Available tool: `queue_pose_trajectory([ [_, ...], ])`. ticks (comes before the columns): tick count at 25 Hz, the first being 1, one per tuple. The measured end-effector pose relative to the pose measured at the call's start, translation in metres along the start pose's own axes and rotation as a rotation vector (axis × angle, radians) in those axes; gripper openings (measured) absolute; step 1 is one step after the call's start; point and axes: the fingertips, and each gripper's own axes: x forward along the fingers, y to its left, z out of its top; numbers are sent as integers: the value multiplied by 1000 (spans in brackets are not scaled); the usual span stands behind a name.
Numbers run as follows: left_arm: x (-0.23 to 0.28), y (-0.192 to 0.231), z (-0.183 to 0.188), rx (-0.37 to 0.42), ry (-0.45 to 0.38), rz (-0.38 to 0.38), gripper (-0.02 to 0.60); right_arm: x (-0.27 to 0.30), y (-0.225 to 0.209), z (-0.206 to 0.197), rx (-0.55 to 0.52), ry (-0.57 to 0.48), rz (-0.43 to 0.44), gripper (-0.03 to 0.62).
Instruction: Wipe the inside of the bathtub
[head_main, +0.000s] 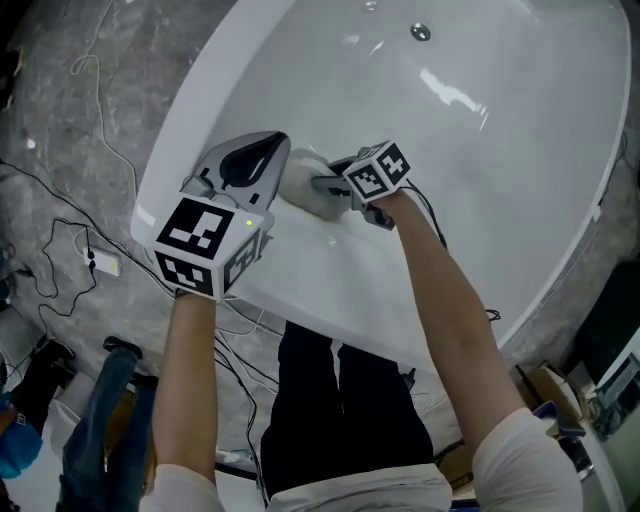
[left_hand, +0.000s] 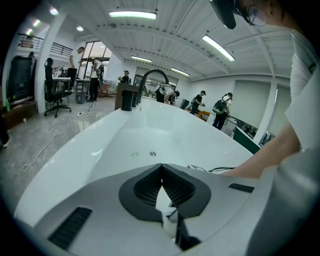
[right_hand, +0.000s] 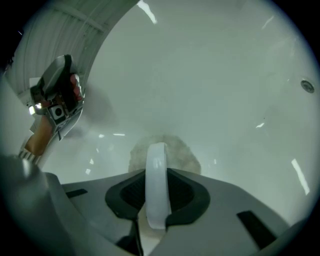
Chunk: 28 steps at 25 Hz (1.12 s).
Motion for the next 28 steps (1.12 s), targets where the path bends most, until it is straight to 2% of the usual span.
queue_pose_trajectory([
  [7,4,-5,8,91,29,-1,9,-24,73,5,9,20,160,94],
  [10,6,-9,9,154,51,-9,9,-34,102,6,1,25,225,94],
  [19,29,-33,-11,294,196,-58,9,-65,160,-6,9,-8,327,94],
  [24,35,-62,-26,313,236,-109,9,-84,170,-28,12,5,352,94],
  [28,39,-85,-36,285,244,-145,9,-105,167,-55,16,17,343,94],
])
